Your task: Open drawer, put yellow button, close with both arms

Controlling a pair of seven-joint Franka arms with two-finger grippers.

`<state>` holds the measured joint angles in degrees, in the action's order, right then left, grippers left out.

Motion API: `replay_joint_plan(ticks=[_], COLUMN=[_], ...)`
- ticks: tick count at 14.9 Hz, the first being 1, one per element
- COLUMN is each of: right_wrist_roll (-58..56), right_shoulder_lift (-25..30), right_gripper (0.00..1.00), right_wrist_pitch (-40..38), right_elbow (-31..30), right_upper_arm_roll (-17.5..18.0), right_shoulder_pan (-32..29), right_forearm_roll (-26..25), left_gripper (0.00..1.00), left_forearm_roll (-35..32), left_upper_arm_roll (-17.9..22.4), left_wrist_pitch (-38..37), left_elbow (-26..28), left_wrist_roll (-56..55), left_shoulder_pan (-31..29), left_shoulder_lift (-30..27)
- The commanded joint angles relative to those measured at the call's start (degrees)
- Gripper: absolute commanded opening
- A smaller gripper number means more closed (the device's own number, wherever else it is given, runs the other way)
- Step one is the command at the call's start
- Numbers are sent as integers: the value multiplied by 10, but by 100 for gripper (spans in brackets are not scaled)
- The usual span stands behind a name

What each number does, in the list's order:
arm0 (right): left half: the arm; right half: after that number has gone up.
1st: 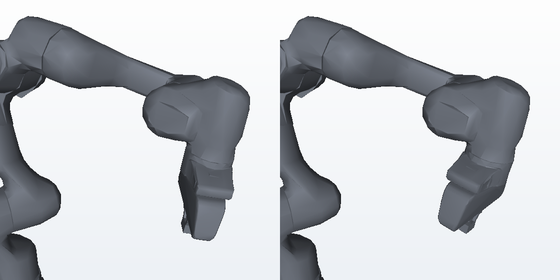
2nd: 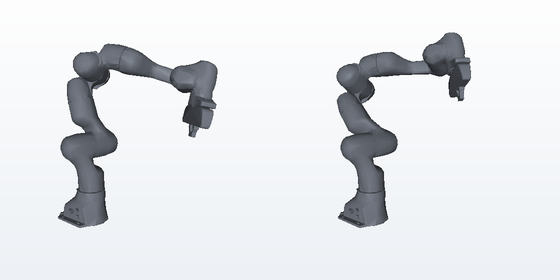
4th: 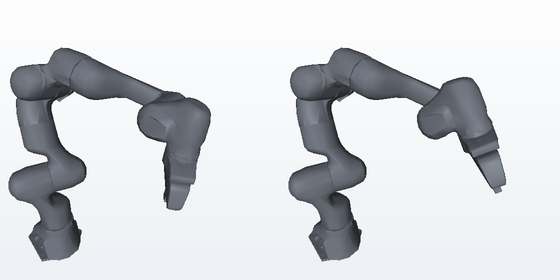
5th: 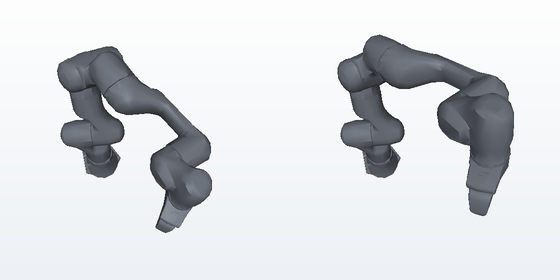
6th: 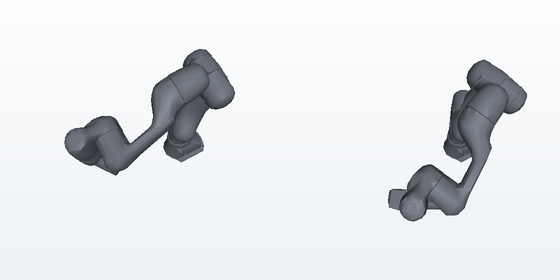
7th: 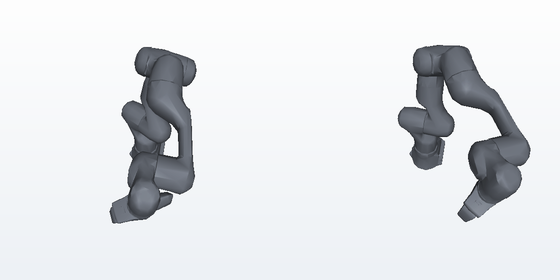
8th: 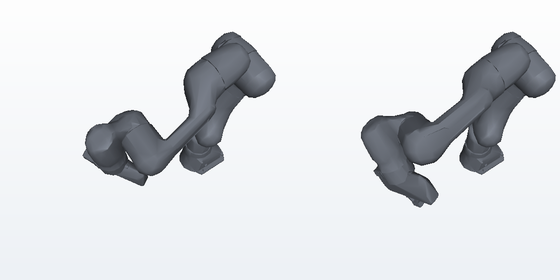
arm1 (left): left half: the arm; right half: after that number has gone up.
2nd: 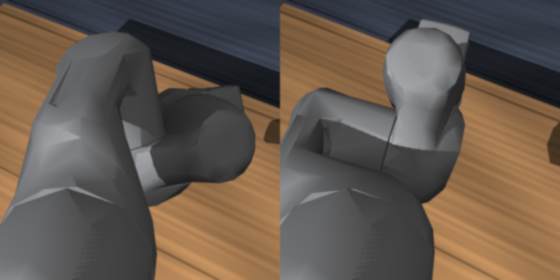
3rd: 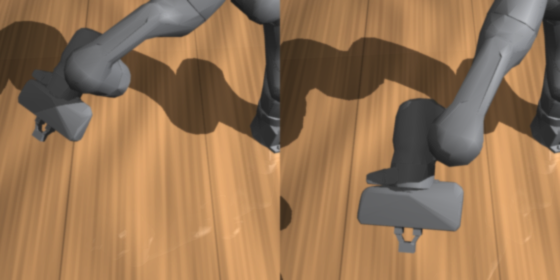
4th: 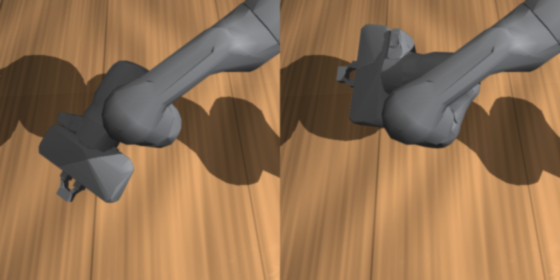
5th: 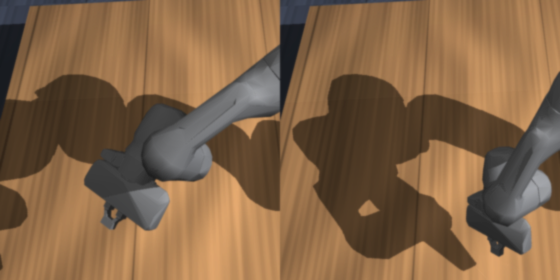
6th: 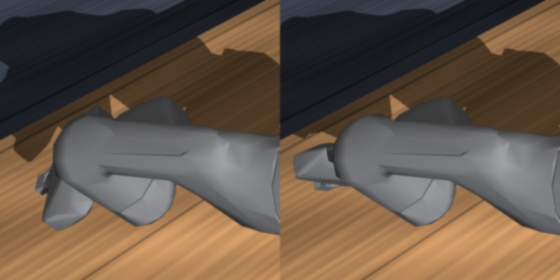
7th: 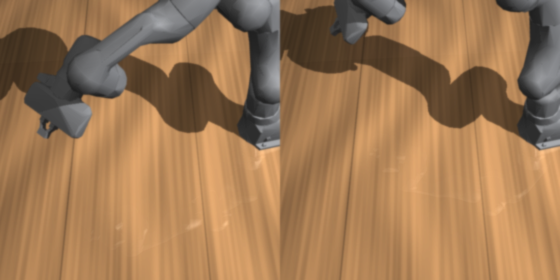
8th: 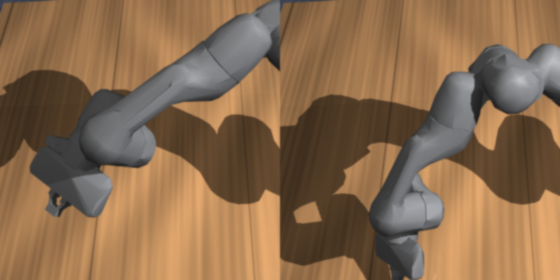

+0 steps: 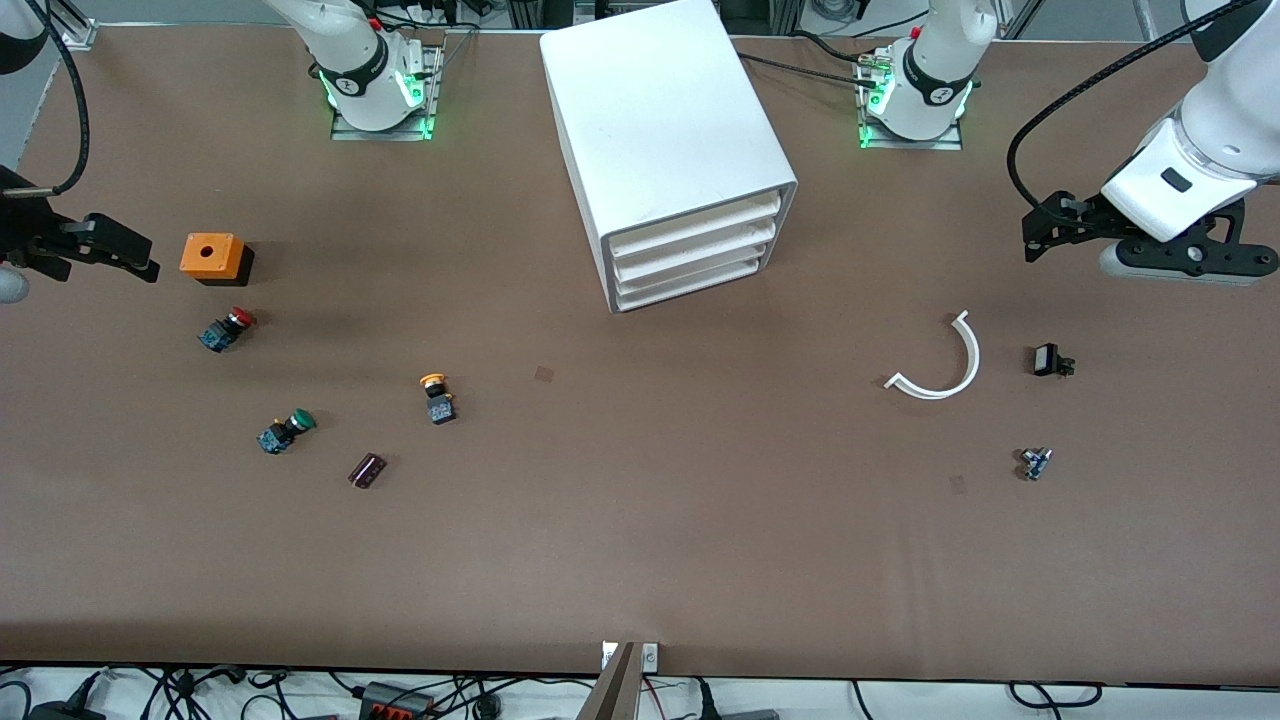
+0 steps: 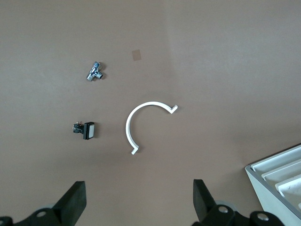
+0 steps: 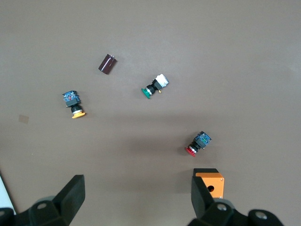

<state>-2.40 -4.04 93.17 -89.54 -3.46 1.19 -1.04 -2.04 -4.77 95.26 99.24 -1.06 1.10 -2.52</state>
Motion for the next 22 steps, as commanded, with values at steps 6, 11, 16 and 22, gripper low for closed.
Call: replay_joint_plan(ticks=[6, 11, 16, 22], right_wrist_roll=[-7, -5, 2, 4], right_shoulder_lift=[10, -1, -53, -102], right_gripper=[100, 100, 100, 100], right_wrist_pitch=[-3, 0, 24, 45], right_elbow=[-9, -9, -9, -8], right_upper_arm_roll=[3, 3, 4, 4], right_shoulder_pan=[0, 1, 11, 74], right_forearm_roll=[-11, -10, -2, 0], left_gripper=[100, 100, 100, 100], left_forearm_roll=[-1, -2, 0, 69], left_upper_arm_roll=[-1, -2, -1, -7], left_wrist_pitch=[-16, -24, -27, -113], left_elbow=[-9, -10, -17, -20], left_wrist_roll=[11, 11, 4, 10], left_shoulder_pan=[5, 5, 5, 10], left_shoulder_lift=[-3, -2, 0, 30])
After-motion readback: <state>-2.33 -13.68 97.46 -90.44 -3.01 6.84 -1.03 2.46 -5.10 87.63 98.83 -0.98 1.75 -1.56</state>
